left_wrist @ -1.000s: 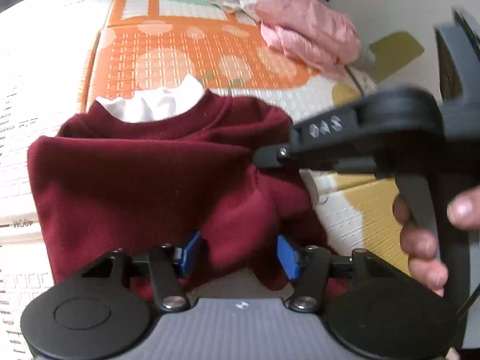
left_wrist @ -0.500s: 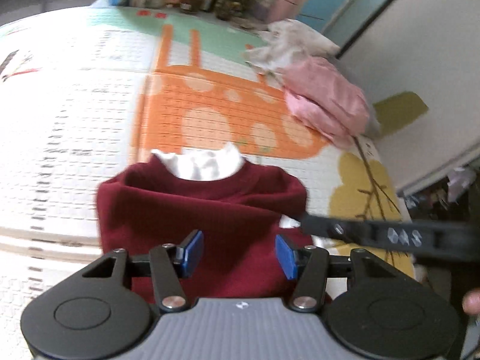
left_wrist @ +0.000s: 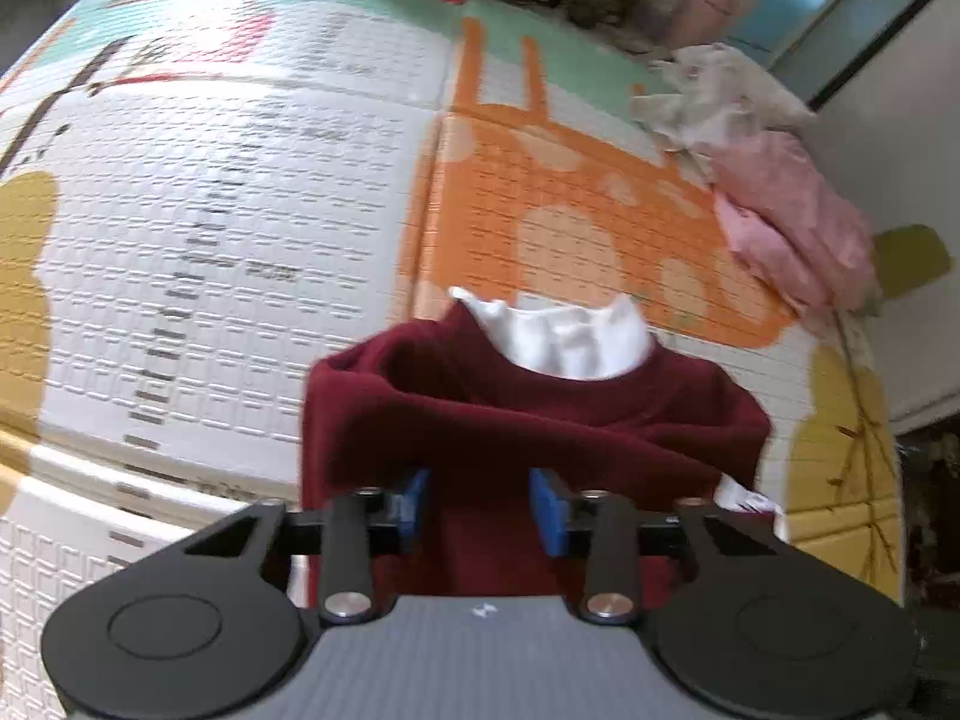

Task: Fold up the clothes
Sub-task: 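Grasp the maroon sweatshirt hem with both grippers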

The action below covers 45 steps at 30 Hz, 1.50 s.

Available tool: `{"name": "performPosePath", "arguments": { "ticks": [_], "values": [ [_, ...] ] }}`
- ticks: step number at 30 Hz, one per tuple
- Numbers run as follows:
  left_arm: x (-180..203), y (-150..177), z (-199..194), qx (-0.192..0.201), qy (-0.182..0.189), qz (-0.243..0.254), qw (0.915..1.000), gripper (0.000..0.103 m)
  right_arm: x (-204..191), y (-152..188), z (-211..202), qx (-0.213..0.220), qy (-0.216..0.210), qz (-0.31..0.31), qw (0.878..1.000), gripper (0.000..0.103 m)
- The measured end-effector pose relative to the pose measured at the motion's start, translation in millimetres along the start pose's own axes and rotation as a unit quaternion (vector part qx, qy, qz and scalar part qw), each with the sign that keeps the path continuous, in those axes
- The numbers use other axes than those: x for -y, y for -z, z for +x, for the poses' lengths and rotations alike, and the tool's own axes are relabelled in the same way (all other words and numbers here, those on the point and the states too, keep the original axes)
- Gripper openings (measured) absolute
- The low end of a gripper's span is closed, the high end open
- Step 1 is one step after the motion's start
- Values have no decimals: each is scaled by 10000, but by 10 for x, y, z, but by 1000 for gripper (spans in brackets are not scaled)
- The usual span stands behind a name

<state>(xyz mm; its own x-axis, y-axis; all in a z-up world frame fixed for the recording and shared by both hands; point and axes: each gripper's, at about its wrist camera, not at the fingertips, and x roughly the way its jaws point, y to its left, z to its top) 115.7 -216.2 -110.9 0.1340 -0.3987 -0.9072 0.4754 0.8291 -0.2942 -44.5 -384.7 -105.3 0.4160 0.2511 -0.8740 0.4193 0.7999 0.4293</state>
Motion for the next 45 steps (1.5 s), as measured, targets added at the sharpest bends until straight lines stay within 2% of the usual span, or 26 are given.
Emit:
{"name": "performPosePath", "arguments": {
  "ticks": [4, 9, 12, 16, 19, 21, 26, 29, 33, 37, 45],
  "values": [
    [-102, -77, 80, -141, -92, -204, 9996, 10, 55, 45, 102, -49, 114, 52, 9999, 0],
    [-215, -134, 143, -273, -61, -534, 9982, 4, 99, 87, 203, -81, 229, 96, 9997, 0],
    [-202, -133, 174, -236, -144, -447, 9986, 3, 104, 88, 221, -79, 231, 92, 9997, 0],
    [-205, -150, 145, -260, -93, -433, 9987, 3, 150, 79, 184, -115, 25, 131, 9998, 0],
    [-191, -135, 61, -205, 16, -331, 9992, 5, 179, 50, 80, -206, -227, 254, 9992, 1],
    [-189, -122, -29, -166, 151, -342, 9992, 11, 145, 45, -46, -87, -353, 237, 9991, 3],
    [-168, -86, -324, 77, 344, -222, 9991, 27, 40, 64, -385, 352, -320, -120, 9988, 17],
    [-193, -33, -514, 226, 438, -102, 9987, 35, 71, 120, -529, 471, -261, -212, 9983, 18],
    [-268, 79, -672, 263, 465, 23, 9986, 39, 207, 240, -638, 462, -187, -151, 9986, 23],
    [-367, 272, -746, 128, 506, 124, 9986, 40, 343, 360, -746, 453, -113, -90, 9989, 25],
    [-599, 751, -742, -201, 503, 5, 9985, 42, 670, 709, -782, 219, 55, 171, 9996, 29]
  ]
}}
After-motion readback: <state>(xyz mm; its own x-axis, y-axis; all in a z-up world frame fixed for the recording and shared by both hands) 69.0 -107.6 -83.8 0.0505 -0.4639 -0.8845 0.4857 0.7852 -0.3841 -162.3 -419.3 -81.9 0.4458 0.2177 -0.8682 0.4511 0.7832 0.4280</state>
